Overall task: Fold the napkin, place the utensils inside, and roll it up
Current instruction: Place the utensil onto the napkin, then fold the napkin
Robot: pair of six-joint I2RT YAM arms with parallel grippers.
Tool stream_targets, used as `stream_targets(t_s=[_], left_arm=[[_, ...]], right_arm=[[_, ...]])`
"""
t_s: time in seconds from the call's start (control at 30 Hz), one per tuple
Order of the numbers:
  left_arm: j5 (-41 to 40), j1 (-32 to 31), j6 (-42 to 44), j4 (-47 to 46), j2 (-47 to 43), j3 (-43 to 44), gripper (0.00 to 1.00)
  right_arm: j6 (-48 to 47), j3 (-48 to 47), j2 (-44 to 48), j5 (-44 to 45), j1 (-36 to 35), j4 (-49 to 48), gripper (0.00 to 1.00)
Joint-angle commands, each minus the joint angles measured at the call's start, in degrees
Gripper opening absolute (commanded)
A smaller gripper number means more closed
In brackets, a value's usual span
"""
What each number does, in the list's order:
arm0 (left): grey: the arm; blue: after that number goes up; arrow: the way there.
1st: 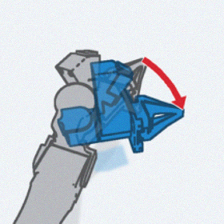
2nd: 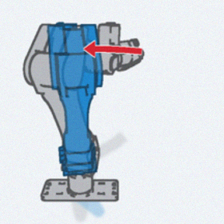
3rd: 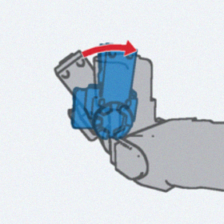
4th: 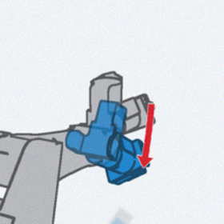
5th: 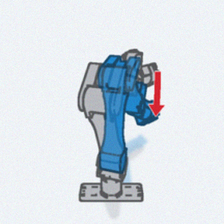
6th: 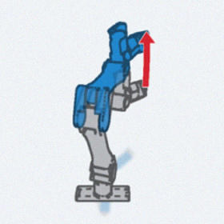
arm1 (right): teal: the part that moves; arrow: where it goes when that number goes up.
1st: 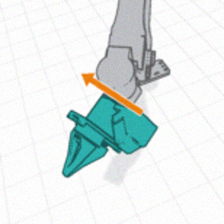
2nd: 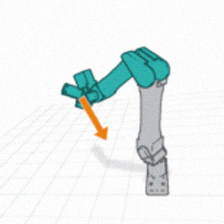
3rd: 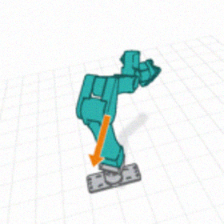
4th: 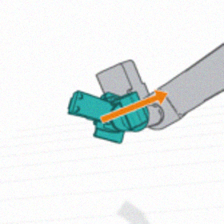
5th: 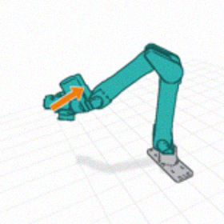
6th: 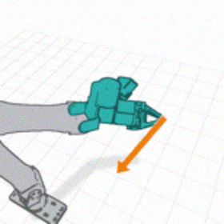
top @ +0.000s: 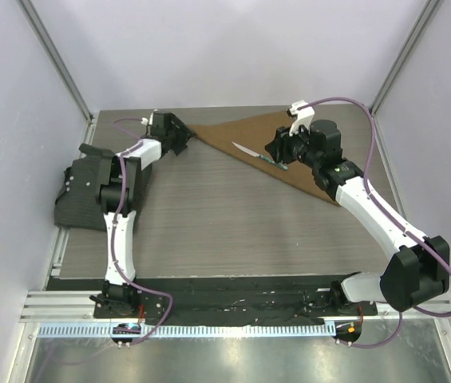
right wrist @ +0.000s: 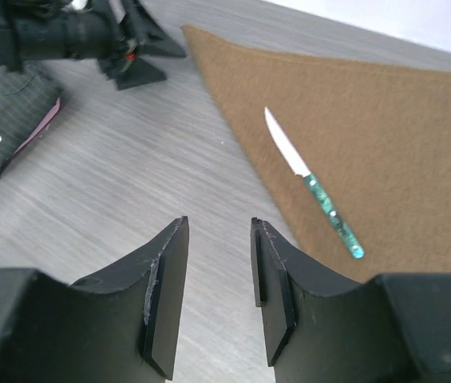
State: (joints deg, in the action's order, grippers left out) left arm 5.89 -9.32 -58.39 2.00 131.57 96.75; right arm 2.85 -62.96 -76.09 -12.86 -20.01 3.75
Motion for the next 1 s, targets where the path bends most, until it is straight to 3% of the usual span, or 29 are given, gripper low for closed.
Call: stream_targets(t_s=[0.0, 0.13, 0.3, 0.5, 0.97], left_arm=[[-1.41, -0.08, -0.76, -4.64, 4.12, 6.33, 0.66], [-2.2, 0.01, -0.5, -4.37, 6.77, 8.97, 0.65], [-3.95, 0.0, -0.94, -3.41, 7.83, 9.07, 0.54], [-7.56, 0.01, -1.55, -4.99, 6.95, 5.82, 0.48], [-6.24, 0.01, -1.11, -2.35, 12.39, 12.41, 0.36]], right_arm=[[2.94, 1.17, 2.71, -2.69, 0.06, -1.46, 0.45], [3.74, 1.7, 2.44, -3.83, 0.06, -1.46, 0.46], [3.48, 1.17, 1.48, -4.1, 0.06, -1.38, 0.46], [3.13, -0.93, -1.51, -5.68, 0.06, -1.38, 0.47], [2.77, -1.9, -2.57, -6.82, 0.06, -0.76, 0.47]])
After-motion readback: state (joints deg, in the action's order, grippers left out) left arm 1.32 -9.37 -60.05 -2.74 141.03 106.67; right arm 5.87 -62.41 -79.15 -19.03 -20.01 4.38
